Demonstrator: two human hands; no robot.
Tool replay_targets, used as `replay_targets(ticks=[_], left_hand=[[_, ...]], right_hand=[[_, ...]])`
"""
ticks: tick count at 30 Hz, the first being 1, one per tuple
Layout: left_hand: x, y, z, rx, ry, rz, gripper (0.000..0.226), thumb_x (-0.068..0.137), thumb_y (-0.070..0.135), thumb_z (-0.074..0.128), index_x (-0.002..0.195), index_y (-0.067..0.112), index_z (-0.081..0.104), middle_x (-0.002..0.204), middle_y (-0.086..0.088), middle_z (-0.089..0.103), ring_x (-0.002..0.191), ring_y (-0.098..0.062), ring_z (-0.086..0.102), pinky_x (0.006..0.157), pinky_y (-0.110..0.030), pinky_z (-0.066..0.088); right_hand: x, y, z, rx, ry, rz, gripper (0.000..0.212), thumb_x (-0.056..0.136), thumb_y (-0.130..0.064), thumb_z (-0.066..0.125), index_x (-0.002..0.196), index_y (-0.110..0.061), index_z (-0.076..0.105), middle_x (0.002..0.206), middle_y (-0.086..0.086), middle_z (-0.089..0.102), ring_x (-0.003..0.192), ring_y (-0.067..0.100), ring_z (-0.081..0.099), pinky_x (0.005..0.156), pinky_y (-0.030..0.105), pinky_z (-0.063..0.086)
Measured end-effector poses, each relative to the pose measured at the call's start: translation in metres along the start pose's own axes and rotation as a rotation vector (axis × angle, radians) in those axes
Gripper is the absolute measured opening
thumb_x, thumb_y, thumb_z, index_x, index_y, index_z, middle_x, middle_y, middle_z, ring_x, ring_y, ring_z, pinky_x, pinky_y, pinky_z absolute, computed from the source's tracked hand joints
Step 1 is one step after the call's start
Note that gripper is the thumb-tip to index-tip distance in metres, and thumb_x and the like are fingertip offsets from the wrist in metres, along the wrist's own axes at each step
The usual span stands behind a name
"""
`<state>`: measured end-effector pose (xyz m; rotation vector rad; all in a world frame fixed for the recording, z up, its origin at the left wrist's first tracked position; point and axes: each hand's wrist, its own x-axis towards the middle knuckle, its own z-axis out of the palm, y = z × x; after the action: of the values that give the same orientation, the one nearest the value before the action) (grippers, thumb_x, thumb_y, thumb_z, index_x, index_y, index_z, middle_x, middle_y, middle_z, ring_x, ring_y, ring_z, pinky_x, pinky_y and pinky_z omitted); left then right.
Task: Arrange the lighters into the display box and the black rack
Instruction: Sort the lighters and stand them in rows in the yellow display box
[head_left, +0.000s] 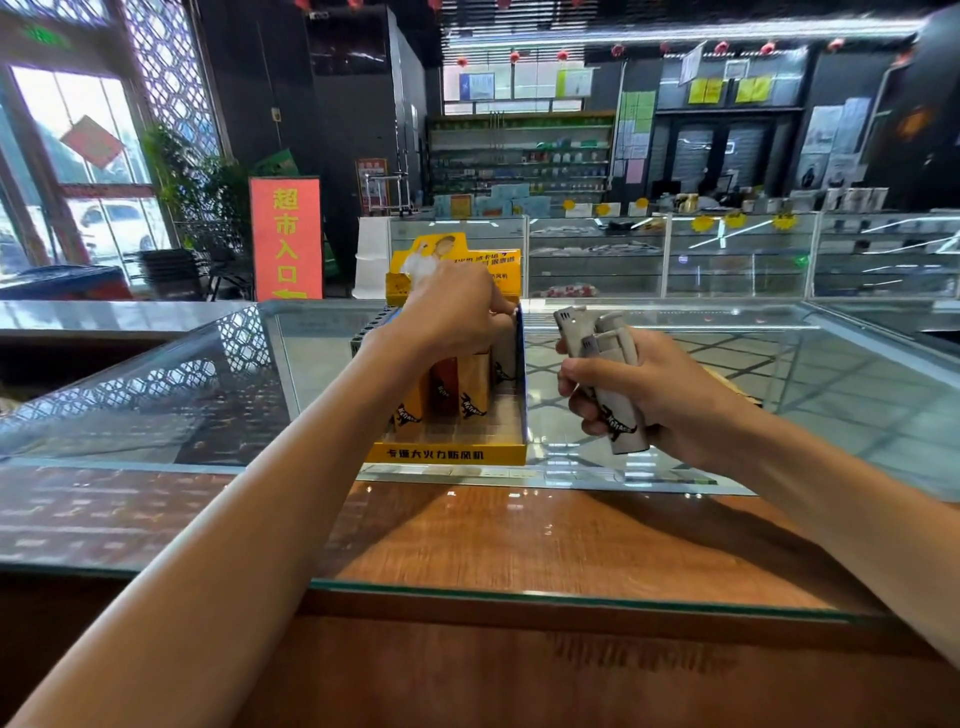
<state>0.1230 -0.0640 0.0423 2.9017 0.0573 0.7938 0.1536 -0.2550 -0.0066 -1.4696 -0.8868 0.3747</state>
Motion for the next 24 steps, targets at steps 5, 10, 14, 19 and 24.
replay_targets(ticks=[5,10,14,19,24], left_hand=[[-0.004,-0.001,-0.003,-0.061,-0.075,0.024,0.029,0.094,0.019,0.051,0.119,0.009,0.064,0.12,-0.009,0.065,0.105,-0.024,0.056,0.091,-0.035,0.046],[-0.02,-0.001,-0.016,-0.298,0.13,0.043,0.026,0.093,0.019,0.056,0.114,0.006,0.066,0.107,-0.007,0.069,0.084,-0.006,0.058,0.07,-0.008,0.04],[-0.041,0.013,-0.026,-0.637,0.022,0.188,0.025,0.088,0.018,0.062,0.107,0.001,0.068,0.093,-0.007,0.071,0.079,-0.007,0.067,0.069,-0.013,0.051],[-0.044,0.023,-0.022,-0.719,0.003,0.202,0.03,0.079,0.007,0.071,0.105,-0.007,0.066,0.093,-0.017,0.071,0.08,-0.02,0.069,0.07,-0.016,0.054],[-0.042,0.017,-0.025,-0.738,0.062,0.155,0.029,0.077,0.002,0.072,0.104,-0.006,0.066,0.09,-0.01,0.07,0.074,-0.009,0.067,0.068,-0.014,0.053]], right_hand=[[0.0,0.0,-0.001,0.025,-0.014,0.016,0.004,0.089,-0.008,0.059,0.092,-0.006,0.059,0.071,0.005,0.065,0.058,0.016,0.057,0.051,0.027,0.048],[0.0,-0.001,-0.002,0.063,-0.045,0.028,0.01,0.087,-0.009,0.061,0.095,-0.003,0.061,0.072,0.008,0.062,0.061,0.017,0.056,0.053,0.026,0.048],[0.0,-0.003,0.001,0.075,-0.094,-0.002,0.013,0.085,-0.008,0.062,0.097,-0.004,0.059,0.075,0.009,0.063,0.062,0.017,0.057,0.055,0.027,0.05],[-0.003,-0.004,0.006,0.087,-0.141,-0.031,0.02,0.08,-0.009,0.063,0.098,-0.002,0.059,0.083,0.012,0.066,0.067,0.019,0.061,0.06,0.027,0.052],[-0.002,-0.004,0.006,0.117,-0.117,0.006,0.027,0.08,-0.007,0.063,0.105,0.002,0.058,0.094,0.018,0.071,0.085,0.028,0.071,0.068,0.031,0.057]])
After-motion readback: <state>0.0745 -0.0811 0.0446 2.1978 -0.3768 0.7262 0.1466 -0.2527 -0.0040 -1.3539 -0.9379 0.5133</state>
